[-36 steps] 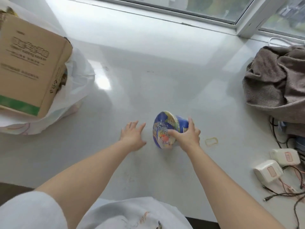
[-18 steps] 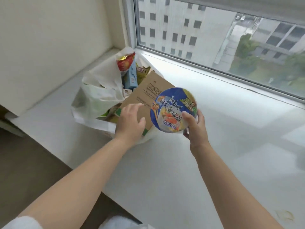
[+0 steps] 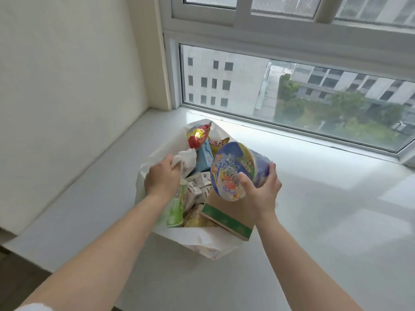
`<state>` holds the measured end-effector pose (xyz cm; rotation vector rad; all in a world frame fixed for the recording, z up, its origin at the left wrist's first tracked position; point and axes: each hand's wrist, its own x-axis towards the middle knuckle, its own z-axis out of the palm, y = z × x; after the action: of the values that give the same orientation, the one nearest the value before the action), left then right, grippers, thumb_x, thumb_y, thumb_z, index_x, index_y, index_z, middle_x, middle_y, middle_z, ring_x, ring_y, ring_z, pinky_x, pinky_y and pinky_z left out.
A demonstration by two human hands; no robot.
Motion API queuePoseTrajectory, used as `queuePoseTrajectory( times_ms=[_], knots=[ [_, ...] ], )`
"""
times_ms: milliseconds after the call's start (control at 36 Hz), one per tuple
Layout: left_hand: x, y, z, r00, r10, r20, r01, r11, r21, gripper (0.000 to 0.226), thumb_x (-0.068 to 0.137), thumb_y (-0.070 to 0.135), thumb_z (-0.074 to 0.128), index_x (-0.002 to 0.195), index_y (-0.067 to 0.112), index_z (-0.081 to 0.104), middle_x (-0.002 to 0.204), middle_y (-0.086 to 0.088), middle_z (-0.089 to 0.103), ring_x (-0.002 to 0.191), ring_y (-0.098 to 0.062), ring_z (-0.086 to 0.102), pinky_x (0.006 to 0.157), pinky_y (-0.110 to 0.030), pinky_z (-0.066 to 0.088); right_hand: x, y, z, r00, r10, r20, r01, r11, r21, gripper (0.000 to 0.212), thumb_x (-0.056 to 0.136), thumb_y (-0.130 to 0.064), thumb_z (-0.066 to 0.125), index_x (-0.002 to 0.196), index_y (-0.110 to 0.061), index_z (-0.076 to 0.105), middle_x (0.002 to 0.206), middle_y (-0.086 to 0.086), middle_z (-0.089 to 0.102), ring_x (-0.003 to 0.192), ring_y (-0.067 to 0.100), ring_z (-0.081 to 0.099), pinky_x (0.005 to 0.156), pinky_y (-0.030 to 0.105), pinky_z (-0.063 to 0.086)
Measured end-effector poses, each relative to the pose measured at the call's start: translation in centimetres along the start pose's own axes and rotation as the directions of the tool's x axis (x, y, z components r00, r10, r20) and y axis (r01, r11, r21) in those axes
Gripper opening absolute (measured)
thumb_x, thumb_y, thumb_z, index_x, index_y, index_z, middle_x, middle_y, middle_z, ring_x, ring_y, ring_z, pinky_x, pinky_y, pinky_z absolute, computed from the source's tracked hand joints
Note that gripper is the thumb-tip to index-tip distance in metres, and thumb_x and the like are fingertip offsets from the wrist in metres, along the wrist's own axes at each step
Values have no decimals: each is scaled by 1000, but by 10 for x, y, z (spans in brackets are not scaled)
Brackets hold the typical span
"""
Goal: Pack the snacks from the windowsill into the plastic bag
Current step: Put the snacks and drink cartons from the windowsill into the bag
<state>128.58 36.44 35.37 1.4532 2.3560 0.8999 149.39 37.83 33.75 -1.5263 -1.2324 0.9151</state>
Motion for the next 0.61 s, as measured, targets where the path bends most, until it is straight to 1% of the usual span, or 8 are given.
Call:
queuePoseTrajectory(
  times_ms=[111, 167, 278, 361, 417, 472, 556, 611],
  knots=[
    [12, 21, -27, 993, -115, -14, 91, 853, -513, 31, 99, 28, 42, 78, 10, 54, 66, 1, 59, 62, -13, 55, 55, -20, 41, -5, -13, 28, 981, -186, 56, 194, 929, -314, 104, 60, -66, 67, 144, -29, 21, 143, 1, 25, 130, 17, 26, 107, 26, 23],
    [13, 29, -32, 998, -66, -8, 49, 813, -580, 31, 98, 31, 45, 73, 16, 54, 62, 3, 58, 55, -8, 53, 54, -18, 43, -8, -17, 43, 955, -265, 133, 296, 878, -375, 102, 66, -61, 72, 144, -31, 15, 145, -1, 16, 131, 16, 21, 99, 20, 22],
    [13, 33, -21, 987, 73, 142, 20, 826, -564, 35, 95, 46, 47, 77, 24, 66, 69, 1, 68, 69, -15, 65, 71, -35, 54, -9, -13, 74, 889, -272, 367, 416, 815, -403, 113, 62, -64, 72, 145, -40, -1, 152, -4, -6, 141, 20, 2, 111, 37, 30],
    [16, 38, -10, 940, 308, 149, -242, 906, -348, 37, 94, 50, 42, 108, 27, 67, 111, 1, 67, 109, -19, 55, 98, -44, 43, -3, -18, 82, 882, -209, 422, 396, 814, -425, 111, 68, -54, 73, 148, -38, -2, 154, -9, -14, 144, 17, -5, 111, 37, 29],
    [18, 44, -3, 862, 462, 209, -462, 885, -53, 38, 99, 41, 38, 125, 23, 59, 133, 4, 55, 126, -17, 39, 108, -38, 28, 5, -22, 76, 869, -192, 455, 398, 818, -415, 98, 73, -45, 71, 148, -31, 9, 155, -10, -6, 142, 17, 11, 109, 37, 35],
    [21, 48, 3, 814, 512, 275, -562, 813, 152, 41, 99, 43, 31, 130, 27, 53, 139, 7, 47, 132, -17, 32, 109, -38, 21, 12, -24, 61, 854, -236, 463, 428, 825, -369, 71, 82, -36, 63, 144, -23, 31, 154, -4, 20, 133, 16, 35, 108, 39, 38],
    [28, 45, 13, 794, 497, 351, -602, 727, 331, 48, 98, 50, 24, 136, 31, 46, 144, 4, 38, 137, -20, 24, 109, -40, 22, 18, -16, 33, 887, -419, 197, 462, 775, -430, 33, 84, -27, 53, 110, -13, 68, 120, 3, 64, 116, 23, 55, 101, 40, 43],
    [31, 43, 16, 796, 481, 368, -604, 679, 418, 47, 98, 51, 26, 139, 33, 40, 146, 1, 35, 138, -23, 22, 109, -42, 24, 23, -7, 14, 910, -408, -76, 325, 814, -482, 27, 83, -24, 54, 101, -13, 69, 109, 4, 66, 107, 27, 56, 96, 33, 40]
  ],
)
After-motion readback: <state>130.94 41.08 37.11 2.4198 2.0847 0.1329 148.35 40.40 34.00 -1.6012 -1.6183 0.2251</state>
